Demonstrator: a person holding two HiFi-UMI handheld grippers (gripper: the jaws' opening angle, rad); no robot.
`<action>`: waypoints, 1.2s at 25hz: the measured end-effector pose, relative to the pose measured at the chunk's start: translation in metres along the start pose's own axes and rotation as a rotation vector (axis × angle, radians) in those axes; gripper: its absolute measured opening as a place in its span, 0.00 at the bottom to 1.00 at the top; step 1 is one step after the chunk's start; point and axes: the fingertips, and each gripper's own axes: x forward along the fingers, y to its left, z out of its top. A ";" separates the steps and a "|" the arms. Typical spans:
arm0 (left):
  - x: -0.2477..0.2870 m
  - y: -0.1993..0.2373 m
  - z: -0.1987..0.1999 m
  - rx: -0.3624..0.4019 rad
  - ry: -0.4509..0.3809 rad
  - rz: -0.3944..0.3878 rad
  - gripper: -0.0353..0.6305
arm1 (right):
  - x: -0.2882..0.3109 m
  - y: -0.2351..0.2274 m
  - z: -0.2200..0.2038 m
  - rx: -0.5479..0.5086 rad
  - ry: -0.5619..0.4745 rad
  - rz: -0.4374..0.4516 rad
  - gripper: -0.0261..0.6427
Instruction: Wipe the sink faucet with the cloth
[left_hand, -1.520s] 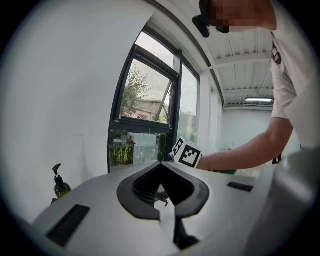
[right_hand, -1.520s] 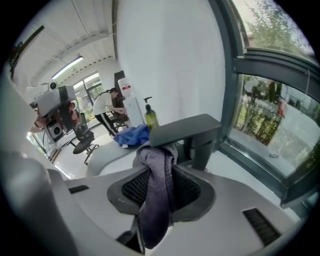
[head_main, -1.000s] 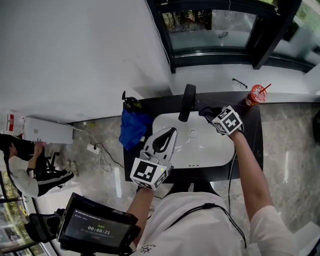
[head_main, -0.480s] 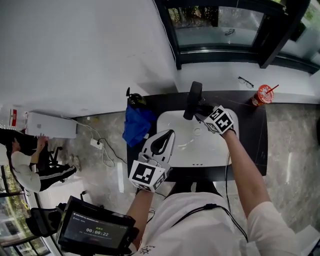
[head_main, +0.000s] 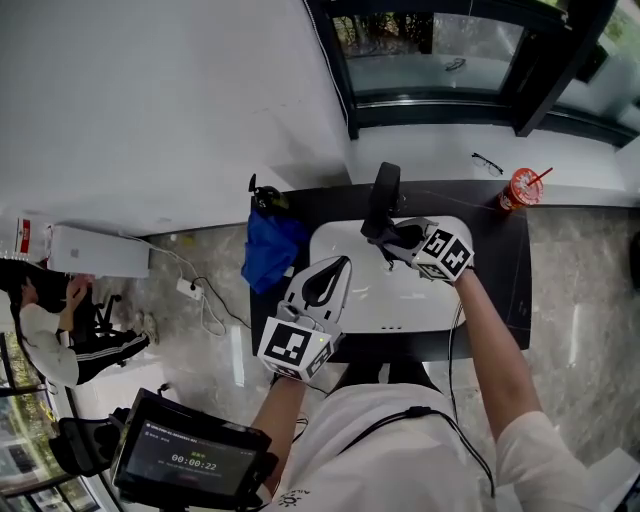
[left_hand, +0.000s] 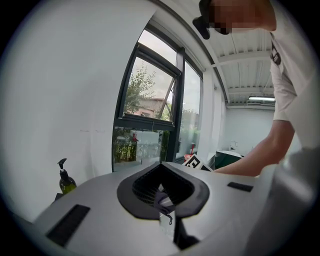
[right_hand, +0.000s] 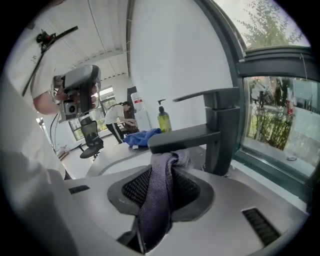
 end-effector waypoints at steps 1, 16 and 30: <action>0.000 -0.001 -0.001 -0.001 0.001 -0.001 0.04 | 0.001 0.007 -0.005 0.005 0.020 0.028 0.21; -0.003 0.000 -0.002 -0.007 -0.003 0.008 0.04 | -0.006 -0.063 -0.004 0.077 0.072 -0.205 0.21; 0.001 -0.005 0.002 -0.006 -0.012 -0.011 0.04 | 0.012 0.039 -0.017 -0.030 0.118 0.164 0.21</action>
